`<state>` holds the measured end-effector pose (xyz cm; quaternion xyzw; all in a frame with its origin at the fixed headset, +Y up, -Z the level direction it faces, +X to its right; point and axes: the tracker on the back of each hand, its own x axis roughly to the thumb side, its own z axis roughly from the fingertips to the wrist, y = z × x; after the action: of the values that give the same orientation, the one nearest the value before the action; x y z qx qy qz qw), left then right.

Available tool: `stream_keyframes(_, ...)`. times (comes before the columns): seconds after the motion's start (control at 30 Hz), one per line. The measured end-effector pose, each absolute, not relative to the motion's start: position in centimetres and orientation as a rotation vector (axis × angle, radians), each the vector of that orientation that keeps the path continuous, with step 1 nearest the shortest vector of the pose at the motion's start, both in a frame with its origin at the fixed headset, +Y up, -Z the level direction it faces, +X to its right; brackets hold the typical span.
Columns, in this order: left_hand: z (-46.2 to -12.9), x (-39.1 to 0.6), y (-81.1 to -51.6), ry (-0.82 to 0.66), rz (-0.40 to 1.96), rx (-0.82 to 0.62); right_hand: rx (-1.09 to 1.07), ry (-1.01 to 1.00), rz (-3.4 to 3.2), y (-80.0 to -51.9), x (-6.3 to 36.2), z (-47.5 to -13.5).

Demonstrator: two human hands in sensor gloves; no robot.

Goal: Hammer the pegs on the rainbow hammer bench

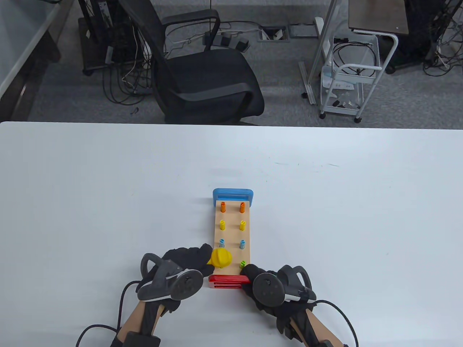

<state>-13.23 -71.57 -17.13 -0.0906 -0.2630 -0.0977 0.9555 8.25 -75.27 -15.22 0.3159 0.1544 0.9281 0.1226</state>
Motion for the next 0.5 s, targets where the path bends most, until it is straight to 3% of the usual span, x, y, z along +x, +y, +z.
stream_keyframes(0.03, -17.0, -13.9, -70.5, -0.573, -0.195, -0.163, 0.920, 0.453, 2.708, -75.3, 8.2, -15.2)
stream_keyframes(0.07, -16.9, -13.9, -70.1, -0.595, -0.046, -0.063, 0.914, 0.444, 2.715, -75.3, 8.2, -15.1)
stream_keyframes(0.13, -17.1, -14.1, -70.2, -0.578, -0.064, -0.135, 0.920, 0.450, 2.710, -75.3, 8.3, -15.2)
stream_keyframes(0.2, -17.0, -14.7, -70.0, -0.572, 0.010, 0.001, 0.921, 0.445, 2.705, -75.3, 8.3, -15.2)
stream_keyframes(0.5, -17.4, -17.9, -68.3, -0.390, 0.187, 0.077, 0.920, 0.446, 2.710, -75.3, 8.3, -15.2)
